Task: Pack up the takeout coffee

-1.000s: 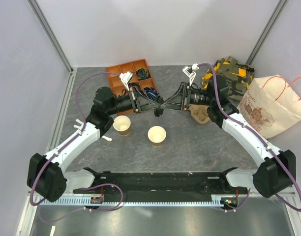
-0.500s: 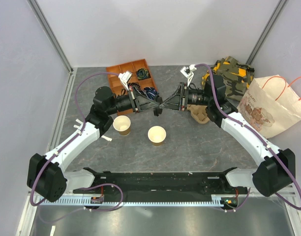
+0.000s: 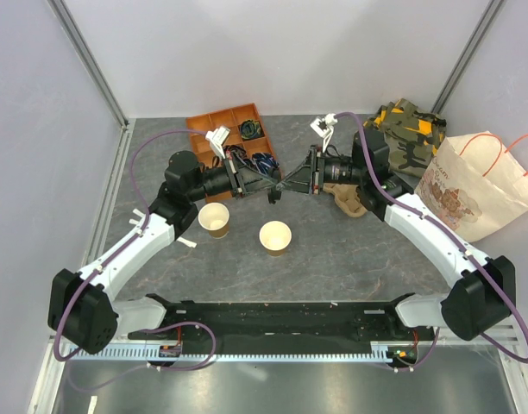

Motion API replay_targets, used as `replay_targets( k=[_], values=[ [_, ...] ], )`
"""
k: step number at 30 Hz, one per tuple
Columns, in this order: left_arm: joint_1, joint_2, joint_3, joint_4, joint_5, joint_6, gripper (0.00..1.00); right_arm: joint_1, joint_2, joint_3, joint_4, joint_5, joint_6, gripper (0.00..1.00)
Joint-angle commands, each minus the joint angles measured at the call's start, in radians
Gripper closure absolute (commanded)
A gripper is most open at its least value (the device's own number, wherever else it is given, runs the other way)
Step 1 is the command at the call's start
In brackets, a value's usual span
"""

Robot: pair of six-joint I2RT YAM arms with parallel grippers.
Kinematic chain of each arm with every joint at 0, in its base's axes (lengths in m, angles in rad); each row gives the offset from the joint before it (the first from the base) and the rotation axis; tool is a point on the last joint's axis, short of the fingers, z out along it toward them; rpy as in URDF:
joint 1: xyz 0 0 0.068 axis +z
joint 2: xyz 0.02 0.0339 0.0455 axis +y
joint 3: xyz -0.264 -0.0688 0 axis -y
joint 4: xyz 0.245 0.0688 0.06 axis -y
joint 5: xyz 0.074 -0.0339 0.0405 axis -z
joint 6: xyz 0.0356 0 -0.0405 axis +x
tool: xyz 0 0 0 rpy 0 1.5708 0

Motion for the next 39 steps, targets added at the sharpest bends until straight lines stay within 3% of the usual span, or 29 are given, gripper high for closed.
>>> replay_targets(
  k=[1,8,17,22,27,30,33,39],
  values=[
    [-0.014,0.005,0.042,0.050,-0.004,-0.043,0.98,0.034,-0.001,0.016,-0.025,-0.010,-0.043,0.63],
    [-0.015,-0.003,0.040,0.071,0.016,-0.051,0.98,0.034,-0.001,0.014,-0.054,-0.007,-0.081,0.69],
    [-0.015,0.005,0.051,0.077,0.024,-0.063,0.98,0.034,-0.004,0.019,-0.123,0.027,-0.152,0.69],
    [-0.015,0.010,0.054,0.077,0.021,-0.063,0.98,0.036,0.011,0.042,-0.123,0.045,-0.138,0.78],
    [-0.015,0.005,0.046,0.062,0.015,-0.054,0.98,0.038,0.019,0.056,-0.121,0.048,-0.121,1.00],
    [-0.015,-0.001,0.036,0.050,0.010,-0.045,0.98,0.038,0.019,0.054,-0.123,0.045,-0.115,1.00],
    [-0.015,-0.007,0.023,0.031,0.007,-0.032,0.91,0.036,0.017,0.048,-0.137,0.044,-0.130,1.00],
    [-0.004,-0.033,-0.009,0.008,0.009,-0.006,0.55,0.034,0.009,0.049,-0.206,0.056,-0.204,1.00]
  ],
)
